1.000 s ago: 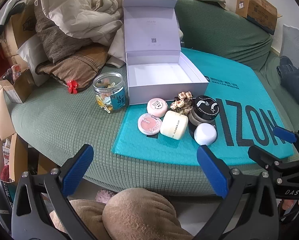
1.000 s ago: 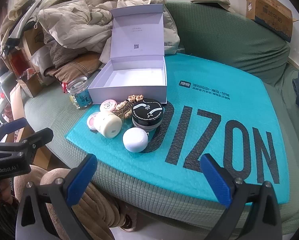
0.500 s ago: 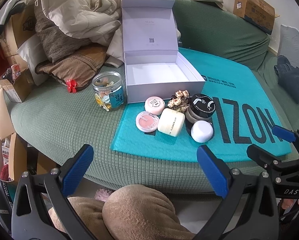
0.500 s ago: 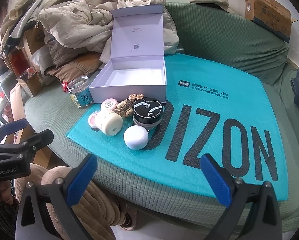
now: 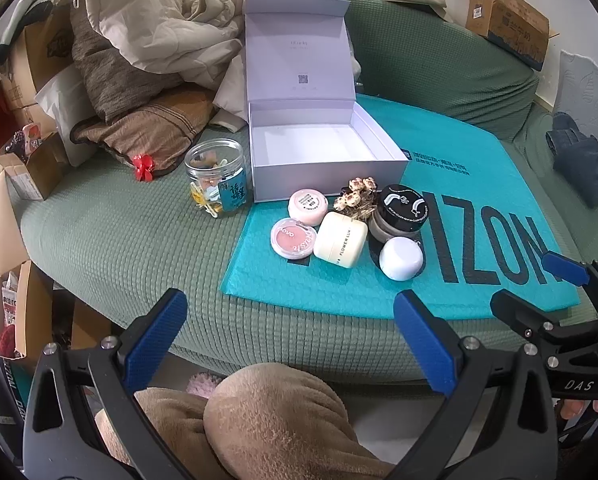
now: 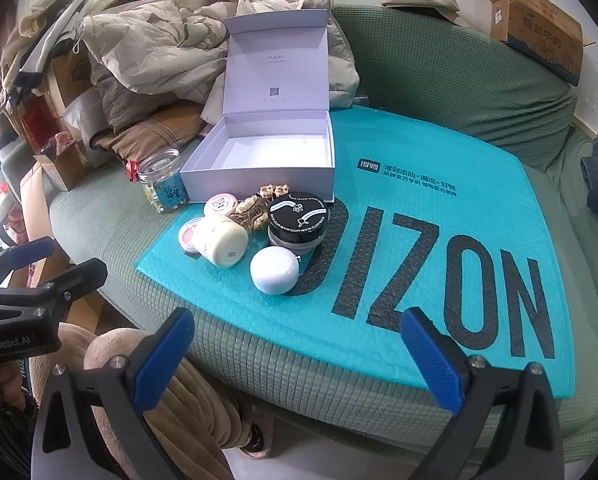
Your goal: Organize objects
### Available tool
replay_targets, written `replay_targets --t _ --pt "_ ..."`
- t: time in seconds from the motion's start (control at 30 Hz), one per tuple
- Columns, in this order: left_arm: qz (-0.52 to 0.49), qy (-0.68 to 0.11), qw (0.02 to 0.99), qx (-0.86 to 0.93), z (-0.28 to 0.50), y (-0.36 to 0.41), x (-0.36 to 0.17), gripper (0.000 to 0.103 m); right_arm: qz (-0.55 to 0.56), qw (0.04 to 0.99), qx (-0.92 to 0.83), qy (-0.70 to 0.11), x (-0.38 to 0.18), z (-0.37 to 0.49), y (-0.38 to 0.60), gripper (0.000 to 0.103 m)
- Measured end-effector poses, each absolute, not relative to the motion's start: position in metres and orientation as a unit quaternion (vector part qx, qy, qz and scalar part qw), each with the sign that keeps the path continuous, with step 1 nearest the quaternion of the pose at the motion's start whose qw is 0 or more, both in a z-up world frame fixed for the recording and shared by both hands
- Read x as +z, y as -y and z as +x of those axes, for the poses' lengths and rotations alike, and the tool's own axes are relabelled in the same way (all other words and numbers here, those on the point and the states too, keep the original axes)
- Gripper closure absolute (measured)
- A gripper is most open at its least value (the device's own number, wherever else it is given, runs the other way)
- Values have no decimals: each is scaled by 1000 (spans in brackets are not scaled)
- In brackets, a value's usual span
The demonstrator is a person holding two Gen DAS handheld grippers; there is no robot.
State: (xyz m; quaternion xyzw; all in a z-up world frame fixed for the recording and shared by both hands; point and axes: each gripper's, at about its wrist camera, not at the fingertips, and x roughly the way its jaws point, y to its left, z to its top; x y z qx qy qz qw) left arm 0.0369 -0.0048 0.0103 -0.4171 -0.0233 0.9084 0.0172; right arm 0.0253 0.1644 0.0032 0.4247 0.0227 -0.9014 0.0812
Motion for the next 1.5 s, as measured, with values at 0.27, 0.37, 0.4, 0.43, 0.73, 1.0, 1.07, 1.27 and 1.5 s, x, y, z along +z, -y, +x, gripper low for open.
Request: replay_targets --t 0.27,0.37,0.4,0.43,0.73,1.0,1.07,1.27,1.5 --pt "-419 21 18 907 37 2 9 0 426 82 -901 -21 2 26 -165 0" --pt "-419 21 18 907 37 2 9 0 427 82 -900 -20 0 25 -167 0" --pt "-419 21 18 908 38 2 9 0 427 82 -900 -19 -1 24 -167 0" --pt "-419 21 18 908 37 2 9 0 427 82 -900 -19 -1 24 -167 0" --pt "-424 19 18 905 35 0 4 0 434 86 -897 -17 -9 19 -168 0" --pt "-434 20 17 901 26 0 -3 0 440 95 -893 -18 -20 8 -167 0" --pt "-435 19 18 900 23 -1 -5 0 442 98 -892 -18 -23 2 -167 0" --pt "-439 18 23 898 7 -3 -13 0 449 109 -887 -22 -35 -24 -165 0" --pt "-449 15 24 893 -19 -3 -26 0 461 135 -876 -37 -44 -56 -155 0"
